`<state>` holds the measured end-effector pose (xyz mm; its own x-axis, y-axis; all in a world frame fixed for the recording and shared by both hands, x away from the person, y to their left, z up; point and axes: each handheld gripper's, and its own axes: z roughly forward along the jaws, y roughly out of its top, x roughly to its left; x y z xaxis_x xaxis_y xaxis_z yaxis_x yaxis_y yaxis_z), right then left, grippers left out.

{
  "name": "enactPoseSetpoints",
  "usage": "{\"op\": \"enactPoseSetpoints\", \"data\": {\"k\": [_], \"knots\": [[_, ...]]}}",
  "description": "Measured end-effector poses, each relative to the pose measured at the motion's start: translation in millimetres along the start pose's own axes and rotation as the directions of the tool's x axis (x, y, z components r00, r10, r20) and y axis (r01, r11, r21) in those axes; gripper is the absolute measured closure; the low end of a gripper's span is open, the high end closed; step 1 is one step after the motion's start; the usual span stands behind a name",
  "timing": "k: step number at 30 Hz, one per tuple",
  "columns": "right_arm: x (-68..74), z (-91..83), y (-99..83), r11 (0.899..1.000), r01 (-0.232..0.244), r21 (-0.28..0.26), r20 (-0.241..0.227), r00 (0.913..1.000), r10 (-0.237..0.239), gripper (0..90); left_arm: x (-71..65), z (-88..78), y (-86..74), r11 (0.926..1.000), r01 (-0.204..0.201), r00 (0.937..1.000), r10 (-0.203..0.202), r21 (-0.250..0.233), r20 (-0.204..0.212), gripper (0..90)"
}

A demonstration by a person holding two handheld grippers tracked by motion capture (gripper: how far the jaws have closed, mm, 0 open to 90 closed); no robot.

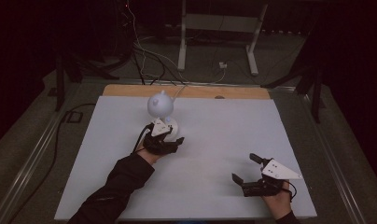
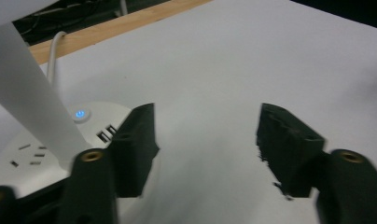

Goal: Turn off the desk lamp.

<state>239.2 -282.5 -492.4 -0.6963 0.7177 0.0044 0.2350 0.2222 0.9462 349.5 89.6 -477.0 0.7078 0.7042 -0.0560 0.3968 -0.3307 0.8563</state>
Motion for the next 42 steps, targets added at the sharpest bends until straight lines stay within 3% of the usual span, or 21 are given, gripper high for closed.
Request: {"op": "enactPoseSetpoints", "data": {"k": [7, 14, 23, 31, 42], "knots": [[0.4, 0.1, 0.0, 1.0, 0.0, 0.001, -0.001, 1.0, 0.0, 0.0, 3.8, -23.9, -2.9, 0.9999, 0.004, 0.9976, -0.005, 0.014, 0.069, 15.9], [0.0, 1.2, -0.1, 1.0, -0.001, 0.003, -0.003, 1.0, 0.001, 0.0, 14.1, -48.1, -15.9, 0.9997, 0.017, 0.9959, -0.019, 0.019, 0.089, 2.0], [0.2, 1.7, -0.1, 1.0, -0.003, 0.005, -0.003, 1.0, 0.003, 0.0, 21.6, -76.2, -36.4, 0.9991, 0.032, 0.9946, -0.035, 0.027, 0.098, 0.5], [0.7, 2.1, 0.2, 1.0, 0.0, 0.006, -0.002, 1.0, 0.0, 0.0, 20.3, -93.0, -50.5, 0.9993, 0.02, 0.9965, -0.022, 0.033, 0.08, 0.5], [1.1, 2.0, 0.3, 1.0, 0.005, 0.005, -0.003, 1.0, -0.005, 0.0, 20.6, -107.6, -80.1, 0.9991, -0.016, 0.9958, 0.013, 0.038, 0.091, 0.6]]}}
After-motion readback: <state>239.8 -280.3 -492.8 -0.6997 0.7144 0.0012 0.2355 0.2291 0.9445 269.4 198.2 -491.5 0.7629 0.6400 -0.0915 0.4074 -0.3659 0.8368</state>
